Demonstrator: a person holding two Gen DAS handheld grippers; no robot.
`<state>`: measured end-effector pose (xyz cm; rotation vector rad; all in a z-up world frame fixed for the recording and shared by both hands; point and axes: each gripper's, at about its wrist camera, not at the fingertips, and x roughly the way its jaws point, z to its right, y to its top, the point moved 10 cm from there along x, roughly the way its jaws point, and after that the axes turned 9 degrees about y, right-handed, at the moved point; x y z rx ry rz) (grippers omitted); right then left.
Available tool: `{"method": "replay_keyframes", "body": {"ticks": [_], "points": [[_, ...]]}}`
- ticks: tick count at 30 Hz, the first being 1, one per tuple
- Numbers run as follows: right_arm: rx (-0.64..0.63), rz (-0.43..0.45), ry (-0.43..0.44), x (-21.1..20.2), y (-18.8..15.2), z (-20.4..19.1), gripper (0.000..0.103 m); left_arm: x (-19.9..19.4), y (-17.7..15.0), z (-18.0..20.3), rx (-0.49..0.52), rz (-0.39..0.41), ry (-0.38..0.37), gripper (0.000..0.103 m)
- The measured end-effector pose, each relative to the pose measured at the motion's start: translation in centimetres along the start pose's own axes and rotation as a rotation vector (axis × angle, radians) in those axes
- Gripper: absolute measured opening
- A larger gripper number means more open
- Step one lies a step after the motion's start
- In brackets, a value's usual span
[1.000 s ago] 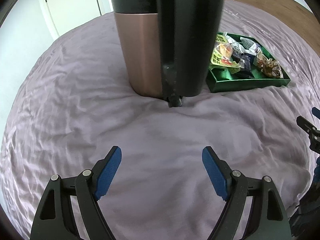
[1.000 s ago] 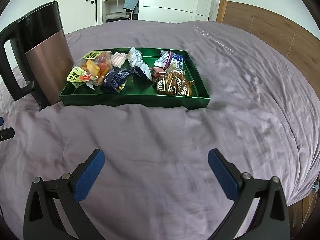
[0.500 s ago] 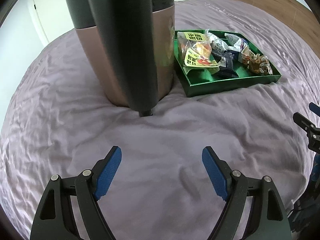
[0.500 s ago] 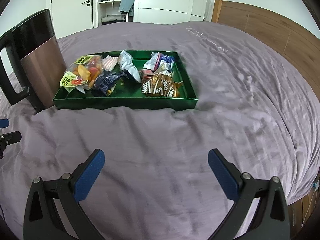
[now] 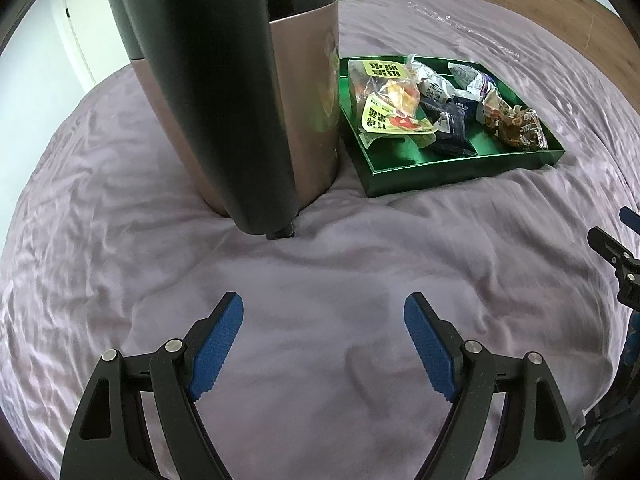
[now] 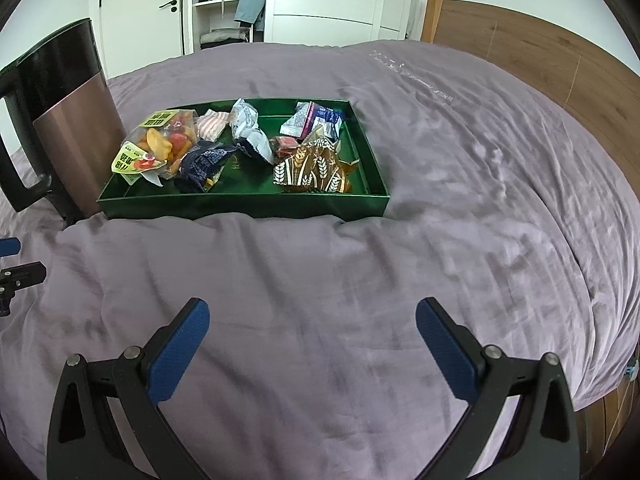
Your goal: Organize snacks
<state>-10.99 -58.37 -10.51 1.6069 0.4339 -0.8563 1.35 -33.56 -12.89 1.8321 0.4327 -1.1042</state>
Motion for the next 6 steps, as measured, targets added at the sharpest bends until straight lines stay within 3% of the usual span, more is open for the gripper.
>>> {"method": "replay_keyframes", "body": {"ticks": [6], "points": [[0.0, 0.0, 0.0, -0.02, 0.0, -0.01, 0.103, 0.05, 0.01, -0.02, 0.0, -0.002, -0.002, 0.078]]}}
